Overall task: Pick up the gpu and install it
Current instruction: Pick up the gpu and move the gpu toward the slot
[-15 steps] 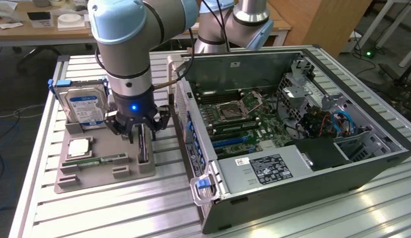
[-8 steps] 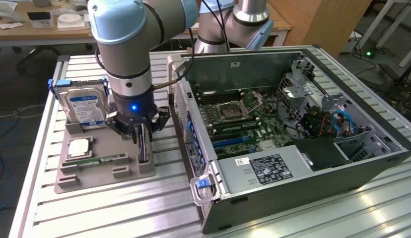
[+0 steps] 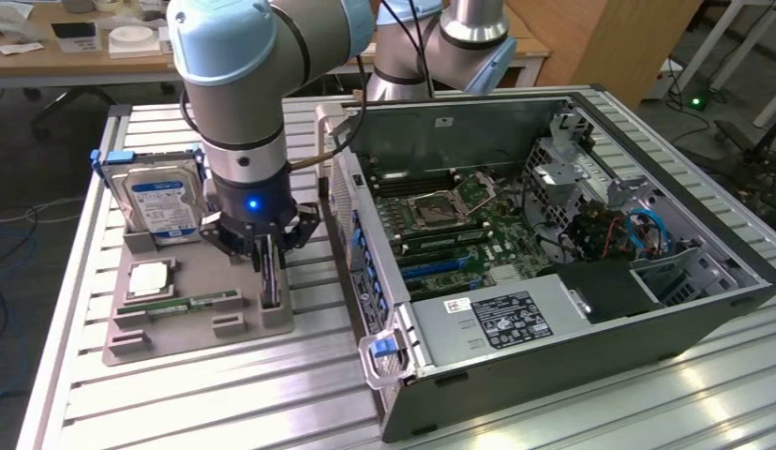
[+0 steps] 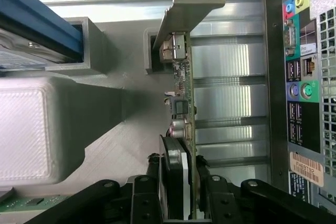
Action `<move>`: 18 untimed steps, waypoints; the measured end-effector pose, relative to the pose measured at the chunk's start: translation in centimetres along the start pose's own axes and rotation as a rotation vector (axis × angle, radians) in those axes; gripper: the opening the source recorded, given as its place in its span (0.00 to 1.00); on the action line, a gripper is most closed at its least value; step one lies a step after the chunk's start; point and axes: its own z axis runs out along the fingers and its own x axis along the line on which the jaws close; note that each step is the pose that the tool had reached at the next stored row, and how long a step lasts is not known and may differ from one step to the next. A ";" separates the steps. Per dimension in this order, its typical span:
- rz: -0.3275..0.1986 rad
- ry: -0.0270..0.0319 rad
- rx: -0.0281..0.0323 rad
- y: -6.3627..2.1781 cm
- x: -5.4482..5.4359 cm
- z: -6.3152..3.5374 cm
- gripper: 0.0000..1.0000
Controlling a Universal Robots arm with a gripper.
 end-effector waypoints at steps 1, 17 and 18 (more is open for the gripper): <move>0.000 0.0003 0.0001 0.00 0.0 0.03 0.39; 0.000 0.0002 0.0000 0.00 0.0 0.05 0.29; 0.000 0.0002 0.0000 0.00 0.0 0.05 0.28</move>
